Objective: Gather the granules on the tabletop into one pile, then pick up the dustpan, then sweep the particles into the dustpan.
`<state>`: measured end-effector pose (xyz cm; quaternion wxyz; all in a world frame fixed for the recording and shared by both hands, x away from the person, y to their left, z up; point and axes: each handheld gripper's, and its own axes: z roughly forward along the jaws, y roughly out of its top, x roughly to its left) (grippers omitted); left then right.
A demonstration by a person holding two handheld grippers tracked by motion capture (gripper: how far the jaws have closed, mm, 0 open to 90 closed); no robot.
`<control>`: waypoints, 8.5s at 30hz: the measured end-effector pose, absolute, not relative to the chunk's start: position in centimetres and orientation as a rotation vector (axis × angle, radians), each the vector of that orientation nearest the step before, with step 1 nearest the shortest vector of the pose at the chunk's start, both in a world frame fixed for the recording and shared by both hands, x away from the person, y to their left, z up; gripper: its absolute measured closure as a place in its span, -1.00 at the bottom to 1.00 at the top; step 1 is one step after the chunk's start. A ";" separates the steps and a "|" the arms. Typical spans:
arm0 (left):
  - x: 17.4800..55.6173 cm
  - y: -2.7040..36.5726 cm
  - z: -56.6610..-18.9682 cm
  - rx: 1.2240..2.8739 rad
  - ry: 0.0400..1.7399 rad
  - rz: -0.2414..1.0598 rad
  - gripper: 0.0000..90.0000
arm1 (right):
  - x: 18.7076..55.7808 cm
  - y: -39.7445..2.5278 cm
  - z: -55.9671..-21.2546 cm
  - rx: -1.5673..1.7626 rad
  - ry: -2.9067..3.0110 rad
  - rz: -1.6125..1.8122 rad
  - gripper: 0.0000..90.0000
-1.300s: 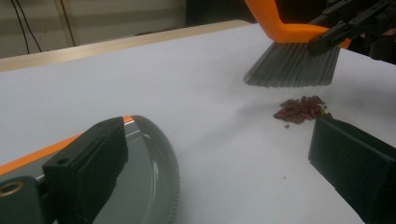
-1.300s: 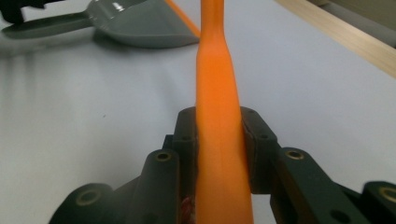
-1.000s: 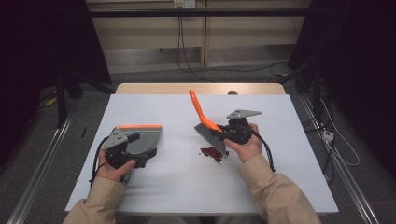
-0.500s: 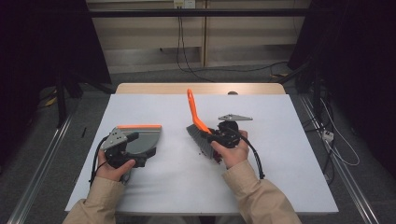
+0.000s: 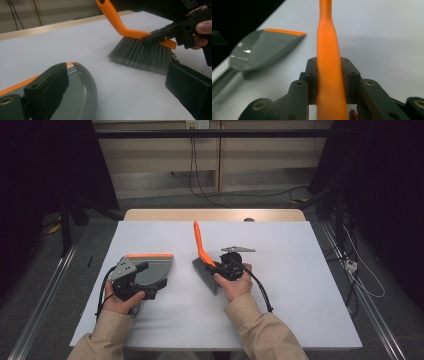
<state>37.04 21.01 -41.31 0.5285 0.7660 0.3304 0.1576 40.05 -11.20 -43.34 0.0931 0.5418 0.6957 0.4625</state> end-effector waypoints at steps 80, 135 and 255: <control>36.0 25.3 -43.6 1.983 1.041 0.458 -0.82 | 37.5 -21.9 -39.9 1.453 2.050 1.316 0.58; 36.6 24.7 -42.0 2.139 1.002 0.318 0.41 | 37.6 -23.8 -39.6 1.466 2.012 1.291 0.58; 35.5 14.7 -43.6 2.370 0.565 -0.058 0.40 | 34.0 -15.9 -42.9 1.244 2.092 1.133 0.57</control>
